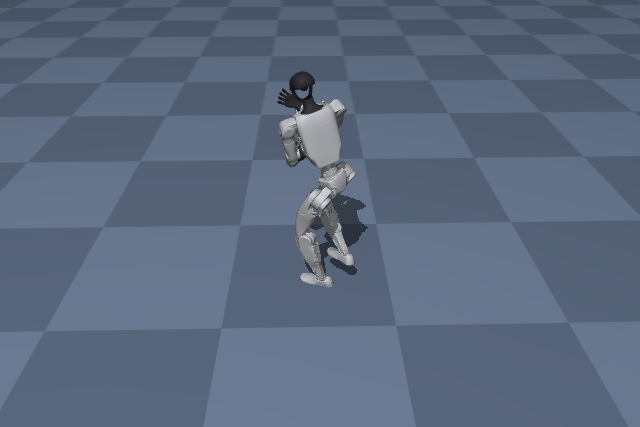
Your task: Kungfu
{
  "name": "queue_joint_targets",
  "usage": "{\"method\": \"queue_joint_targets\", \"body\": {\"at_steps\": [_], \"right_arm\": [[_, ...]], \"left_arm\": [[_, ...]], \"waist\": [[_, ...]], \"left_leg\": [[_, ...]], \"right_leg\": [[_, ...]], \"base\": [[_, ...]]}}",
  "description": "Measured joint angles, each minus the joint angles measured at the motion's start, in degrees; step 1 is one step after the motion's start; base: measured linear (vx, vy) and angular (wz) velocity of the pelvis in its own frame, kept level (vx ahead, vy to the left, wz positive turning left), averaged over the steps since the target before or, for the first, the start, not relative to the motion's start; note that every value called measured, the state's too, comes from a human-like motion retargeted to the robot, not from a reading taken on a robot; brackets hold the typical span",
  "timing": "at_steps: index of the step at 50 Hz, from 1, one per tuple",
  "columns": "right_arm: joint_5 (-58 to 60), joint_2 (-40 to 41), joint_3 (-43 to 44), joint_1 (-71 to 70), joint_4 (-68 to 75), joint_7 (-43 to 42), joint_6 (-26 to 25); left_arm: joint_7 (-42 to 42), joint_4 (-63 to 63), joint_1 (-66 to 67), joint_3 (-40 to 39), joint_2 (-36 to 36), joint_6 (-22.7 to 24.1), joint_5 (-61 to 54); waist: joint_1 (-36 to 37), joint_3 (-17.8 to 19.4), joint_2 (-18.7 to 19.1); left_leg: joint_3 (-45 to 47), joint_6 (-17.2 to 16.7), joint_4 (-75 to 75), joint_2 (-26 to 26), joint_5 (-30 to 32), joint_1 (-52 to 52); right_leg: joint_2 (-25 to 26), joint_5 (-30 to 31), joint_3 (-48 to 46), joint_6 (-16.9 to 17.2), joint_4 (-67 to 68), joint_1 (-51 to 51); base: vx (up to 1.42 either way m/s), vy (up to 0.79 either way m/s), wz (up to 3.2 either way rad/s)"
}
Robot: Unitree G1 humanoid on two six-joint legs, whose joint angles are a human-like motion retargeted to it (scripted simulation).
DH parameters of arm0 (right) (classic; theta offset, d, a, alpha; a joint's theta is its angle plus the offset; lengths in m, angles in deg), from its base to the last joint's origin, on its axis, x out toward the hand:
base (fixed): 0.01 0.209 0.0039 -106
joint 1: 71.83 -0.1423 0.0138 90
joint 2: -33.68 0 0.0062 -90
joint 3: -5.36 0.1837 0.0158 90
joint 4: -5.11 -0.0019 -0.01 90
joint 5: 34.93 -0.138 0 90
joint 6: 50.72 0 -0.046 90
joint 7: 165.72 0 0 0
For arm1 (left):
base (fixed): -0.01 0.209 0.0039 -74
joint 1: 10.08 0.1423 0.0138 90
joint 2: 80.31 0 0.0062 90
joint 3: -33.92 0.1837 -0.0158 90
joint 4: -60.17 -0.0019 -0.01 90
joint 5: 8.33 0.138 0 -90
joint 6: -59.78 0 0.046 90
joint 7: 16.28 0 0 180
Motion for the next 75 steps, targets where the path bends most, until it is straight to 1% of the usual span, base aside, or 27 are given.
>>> {"method": "queue_joint_targets", "body": {"at_steps": [3, 5, 7, 10, 17, 20, 21, 23, 25, 27, 28, 30, 32, 33, 35, 37, 38, 40, 43, 45, 48, 50, 55, 58, 63, 67, 75], "right_arm": [[-6.0, 7.8, -2.9, 9.7, 4.4, 4.9, -6.9], [-8.5, 11.8, -5.3, 16.4, 7.7, 7.4, -10.1], [-10.0, 13.6, -7.9, 20.9, 10.7, 8.7, -13.2], [-9.6, 14.4, -9.2, 27.2, 15.4, 7.2, -17.3], [-7.2, 10.4, -8.8, 22.0, 13.8, 0.5, -6.8], [-8.6, 5.5, -3.2, 14.8, 4.0, -2.9, -2.3], [-9.7, 3.1, -1.0, 11.8, 0.2, -5.9, 0.1], [-11.4, -2.8, 4.2, 5.5, -6.6, -12.4, 4.9], [-11.4, -9.3, 10.8, 0.1, -11.8, -17.8, 10.4], [-8.7, -16.0, 17.8, -3.1, -15.3, -23.0, 16.6], [-6.1, -19.7, 21.8, -4.0, -17.2, -26.7, 19.3], [0.8, -29.0, 30.2, -4.4, -18.8, -33.2, 24.5], [9.5, -37.1, 37.7, -2.7, -18.8, -35.9, 29.6], [14.0, -40.4, 41.3, -1.3, -19.0, -37.5, 30.6], [26.0, -44.3, 47.4, 2.3, -21.0, -43.7, 29.4], [33.4, -47.5, 50.4, 2.8, -21.2, -49.6, 26.8], [35.7, -50.6, 53.2, 3.9, -20.8, -52.4, 25.8], [38.1, -56.1, 60.4, 9.5, -21.8, -56.1, 24.2], [42.0, -53.4, 68.0, 18.6, -28.5, -61.0, 27.1], [43.9, -51.2, 71.4, 23.5, -34.5, -68.3, 30.1], [49.1, -49.4, 77.1, 29.2, -41.1, -75.5, 33.1], [51.1, -48.2, 80.7, 32.7, -43.3, -74.2, 32.1], [51.9, -47.6, 83.2, 35.2, -45.1, -73.6, 31.9], [51.0, -47.9, 80.5, 34.2, -44.7, -73.2, 32.9], [48.5, -47.7, 77.3, 33.6, -43.4, -67.5, 32.1], [48.4, -46.7, 73.4, 34.0, -40.8, -61.9, 30.5], [48.1, -39.7, 50.8, 26.8, -20.9, -44.8, 29.5]], "left_arm": [[0.4, 3.4, -3.0, 2.4, -4.4, 3.2, 1.9], [1.5, 4.4, -3.8, 4.1, -7.6, 5.1, 1.8], [5.4, 5.9, -4.1, 4.9, -9.5, 5.0, -2.7], [12.8, 5.5, -1.0, 8.2, -12.6, 1.8, -12.6], [7.5, 1.8, 2.2, 8.8, -13.4, 1.4, -18.0], [7.1, 2.0, 1.3, 6.1, -9.6, -1.2, -12.7], [6.6, 2.1, 1.4, 4.9, -7.6, -0.6, -8.6], [2.0, 2.9, 2.4, 2.7, -3.5, 0.2, -1.1], [-3.5, 5.5, 4.6, -0.7, 0.7, 2.8, 3.8], [-5.5, 9.2, 8.1, -7.9, 8.0, 6.3, 9.6], [-6.6, 11.7, 10.0, -12.1, 12.5, 7.9, 12.8], [-11.9, 15.7, 11.3, -17.2, 22.6, 11.8, 16.1], [-21.7, 13.9, 10.6, -22.2, 33.4, 14.9, 19.3], [-26.2, 11.0, 10.4, -25.8, 38.3, 16.1, 21.7], [-37.1, -3.3, 7.2, -31.5, 49.0, 16.7, 29.8], [-41.5, -14.7, 2.1, -34.7, 52.4, 10.5, 35.3], [-40.6, -17.5, 0.5, -35.6, 52.8, 5.9, 35.9], [-36.2, -17.5, -0.1, -35.0, 49.8, 4.9, 30.1], [-37.8, -10.7, 7.8, -39.6, 41.0, 10.7, 25.3], [-41.8, -6.2, 13.5, -43.5, 32.6, 16.9, 26.9], [-51.8, -5.4, 16.9, -46.6, 22.8, 28.9, 30.2], [-58.7, -6.7, 15.8, -46.9, 18.1, 32.1, 29.3], [-56.3, -9.2, 12.0, -41.5, 12.2, 30.3, 17.5], [-55.3, -9.8, 12.9, -39.6, 11.8, 29.7, 19.6], [-58.7, -8.0, 14.6, -36.3, 10.9, 28.8, 25.3], [-59.7, -4.3, 16.0, -35.1, 9.6, 27.4, 24.7], [-62.8, 6.9, 14.8, -35.0, 8.9, 26.8, 20.2]], "waist": [[3.7, 2.2, -0.1], [6.4, 4.1, 0.4], [12.3, 5.3, 1.4], [13.8, 7.3, 7.6], [17.4, 3.0, 8.3], [15.9, 0.9, 9.3], [15.3, 1.0, 9.7], [14.0, 1.5, 10.4], [11.7, 1.5, 9.8], [10.2, 1.3, 7.6], [11.9, 1.5, 5.6], [18.9, 3.5, 0.1], [21.6, 5.5, -5.2], [21.5, 5.5, -8.5], [14.4, 3.8, -14.9], [11.0, 3.2, -17.2], [11.8, 4.6, -15.5], [14.9, 5.5, -13.0], [20.2, 1.9, -11.7], [19.4, 2.4, -10.1], [18.0, 2.0, -6.4], [18.3, 0.3, -5.0], [18.9, -3.0, -4.6], [19.5, -3.8, -3.4], [20.0, -4.7, -0.3], [21.5, -5.0, 2.2], [29.0, -5.9, 3.8]], "left_leg": [[-1.2, 2.3, 11.2, -1.5, -6.9, -6.7], [-1.3, 3.9, 20.1, -2.5, -12.0, -12.3], [2.3, 6.3, 25.6, -0.2, -16.2, -16.2], [-4.2, 7.2, 33.1, 1.5, -18.5, -25.8], [-3.8, 6.8, 30.2, 0.0, -15.4, -28.4], [-3.1, 6.8, 24.4, -2.5, -9.0, -24.5], [-1.9, 5.2, 23.0, -2.6, -2.2, -23.0], [2.5, 1.6, 22.8, -2.2, 16.7, -20.5], [14.0, -7.9, 24.7, 2.4, 39.1, -17.6], [18.4, -7.9, 34.5, 5.8, 42.1, -19.8], [11.4, -7.9, 41.8, 5.4, 34.4, -23.2], [5.2, 2.3, 53.9, 19.3, 19.2, -27.8], [4.8, 18.8, 44.6, 32.1, 7.5, -34.1], [5.2, 20.4, 30.9, 32.4, 6.4, -35.0], [-3.3, 14.7, -5.9, 19.3, 14.3, -34.6], [-10.8, 15.7, -13.7, 13.8, 12.1, -36.0], [-14.5, 15.8, -8.4, 12.5, 10.7, -39.4], [-9.8, 18.4, 7.6, 16.5, 7.4, -42.9], [-7.9, 22.1, 40.3, 36.3, -4.2, -44.7], [-5.4, 22.0, 53.1, 39.8, -4.8, -41.1], [-1.8, 21.4, 69.7, 36.3, 0.7, -38.6], [0.3, 18.5, 77.1, 32.7, 2.7, -38.0], [4.1, 6.9, 85.8, 21.7, 15.7, -33.9], [4.4, 3.7, 83.9, 19.8, 19.5, -31.8], [6.3, 9.3, 77.9, 20.2, 14.8, -30.3], [8.3, 10.4, 73.2, 23.1, 14.7, -28.1], [9.0, 13.3, 59.2, 28.9, 12.4, -32.1]], "right_leg": [[0.8, 2.5, 6.0, -2.9, -16.2, 4.1], [-1.0, -0.3, 8.8, -14.3, -26.5, 6.5], [-0.4, -7.3, 9.6, -14.3, -11.6, -1.2], [0.2, -11.2, 3.2, -14.3, -3.7, -9.4], [-0.3, -9.4, 4.1, -14.3, -6.3, -11.4], [0.0, -6.9, 4.7, -14.3, -14.8, -5.5], [0.1, -5.7, 5.0, -14.3, -18.4, -2.5], [-0.9, -3.4, 4.5, -14.3, -24.4, 3.9], [-5.5, -1.1, 1.0, -14.3, -28.8, 10.1], [-8.1, 1.1, -3.2, -14.3, -32.4, 15.5], [-7.1, 1.8, -1.5, -14.3, -35.6, 19.5], [-3.9, 1.5, 4.5, -14.3, -39.7, 27.2], [-1.3, 1.9, 12.5, -14.3, -39.6, 29.9], [-1.1, 2.8, 17.6, -14.3, -38.9, 29.7], [-0.3, 5.3, 26.6, -14.3, -37.1, 27.5], [-4.4, 2.9, 23.5, -14.3, -34.9, 26.4], [-4.9, 2.8, 19.6, -14.3, -34.8, 27.8], [-5.3, 2.3, 15.6, -14.3, -32.7, 29.2], [-1.2, 3.5, 20.8, -14.3, -35.8, 33.0], [1.3, 5.5, 21.7, -14.3, -38.0, 35.0], [3.7, 9.6, 19.9, -14.3, -43.5, 35.7], [3.7, 11.0, 19.0, -14.3, -46.8, 34.9], [-0.4, 13.1, 16.2, -14.3, -52.2, 32.1], [-1.3, 14.6, 14.8, -14.3, -54.9, 31.6], [-2.6, 16.5, 8.6, -14.3, -58.5, 31.2], [-2.1, 15.7, 6.1, -14.3, -59.6, 31.6], [0.4, 12.3, 3.8, -14.3, -59.8, 35.9]], "base": [[-0.25, 0.17, 0.33], [-0.32, 0.4, -0.21], [-0.35, 0.47, -1.25], [-0.25, 0.15, 0.07], [-0.17, 0.05, 0.05], [-0.06, -0.04, 1.02], [-0.06, -0.04, 1.33], [0.03, 0.13, 1.66], [-0.04, 0.21, 2.28], [-0.08, -0.05, 1.7], [0.25, -0.6, 0.04], [0.32, -0.95, -0.9], [0.02, -0.79, -0.7], [-0.01, -0.68, 0.21], [-0.09, -0.49, 1.53], [-0.28, -0.04, 1.13], [0.03, 0.22, 0.19], [0.45, 0.18, -0.47], [0.73, -0.11, -1.46], [0.26, 0.09, -0.06], [0.0, 0.09, 0.67], [0.08, 0.03, 0.54], [0.04, 0.05, 0.44], [0.07, 0.2, 0.16], [0.08, 0.3, 0.37], [0.19, 0.35, 0.39], [0.17, 0.27, 0.82]]}}
